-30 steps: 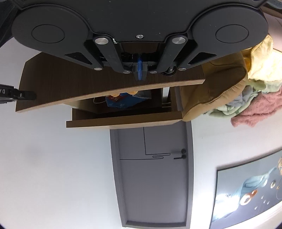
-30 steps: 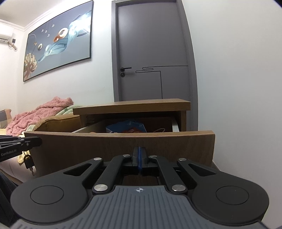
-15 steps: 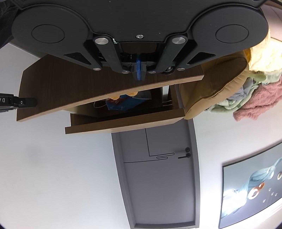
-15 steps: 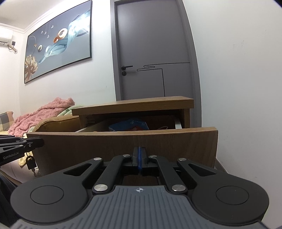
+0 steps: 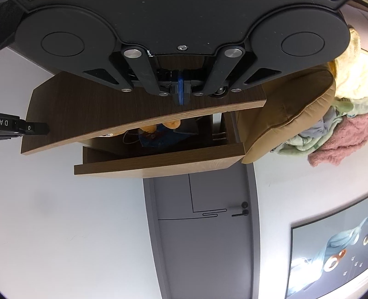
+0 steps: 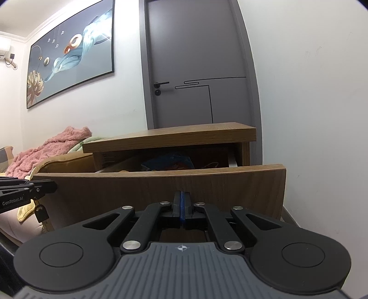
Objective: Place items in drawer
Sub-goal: 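Push the drawer front inward with the left tool, then keep pushing the drawer shut with the left tool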
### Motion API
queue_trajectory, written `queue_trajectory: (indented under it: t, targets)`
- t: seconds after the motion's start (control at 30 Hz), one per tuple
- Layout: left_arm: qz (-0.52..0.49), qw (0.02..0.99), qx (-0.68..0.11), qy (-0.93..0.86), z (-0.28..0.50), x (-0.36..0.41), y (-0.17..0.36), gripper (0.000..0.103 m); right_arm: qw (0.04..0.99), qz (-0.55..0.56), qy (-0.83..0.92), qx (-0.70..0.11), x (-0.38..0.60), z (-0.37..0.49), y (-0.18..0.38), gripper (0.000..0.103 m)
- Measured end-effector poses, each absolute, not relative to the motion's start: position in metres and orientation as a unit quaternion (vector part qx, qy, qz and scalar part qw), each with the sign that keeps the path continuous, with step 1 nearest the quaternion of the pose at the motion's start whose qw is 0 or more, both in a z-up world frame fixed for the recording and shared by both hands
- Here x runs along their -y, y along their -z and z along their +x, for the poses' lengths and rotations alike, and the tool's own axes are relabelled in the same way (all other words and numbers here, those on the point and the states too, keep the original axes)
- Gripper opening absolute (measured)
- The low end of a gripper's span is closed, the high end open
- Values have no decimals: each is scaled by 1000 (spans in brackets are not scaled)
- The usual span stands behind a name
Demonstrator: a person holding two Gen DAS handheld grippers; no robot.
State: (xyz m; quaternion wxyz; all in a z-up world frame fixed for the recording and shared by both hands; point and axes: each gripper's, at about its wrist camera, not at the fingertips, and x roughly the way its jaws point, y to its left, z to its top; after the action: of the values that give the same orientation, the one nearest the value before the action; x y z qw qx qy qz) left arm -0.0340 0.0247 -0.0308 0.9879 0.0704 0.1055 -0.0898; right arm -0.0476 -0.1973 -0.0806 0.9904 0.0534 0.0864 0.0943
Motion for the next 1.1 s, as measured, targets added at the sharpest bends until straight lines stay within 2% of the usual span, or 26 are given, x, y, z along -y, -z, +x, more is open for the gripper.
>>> queue_trajectory:
  t: [1.1]
  targets:
    - [90, 987, -120, 56, 55, -27, 32, 3, 988, 81, -80, -102, 204, 38, 80, 0]
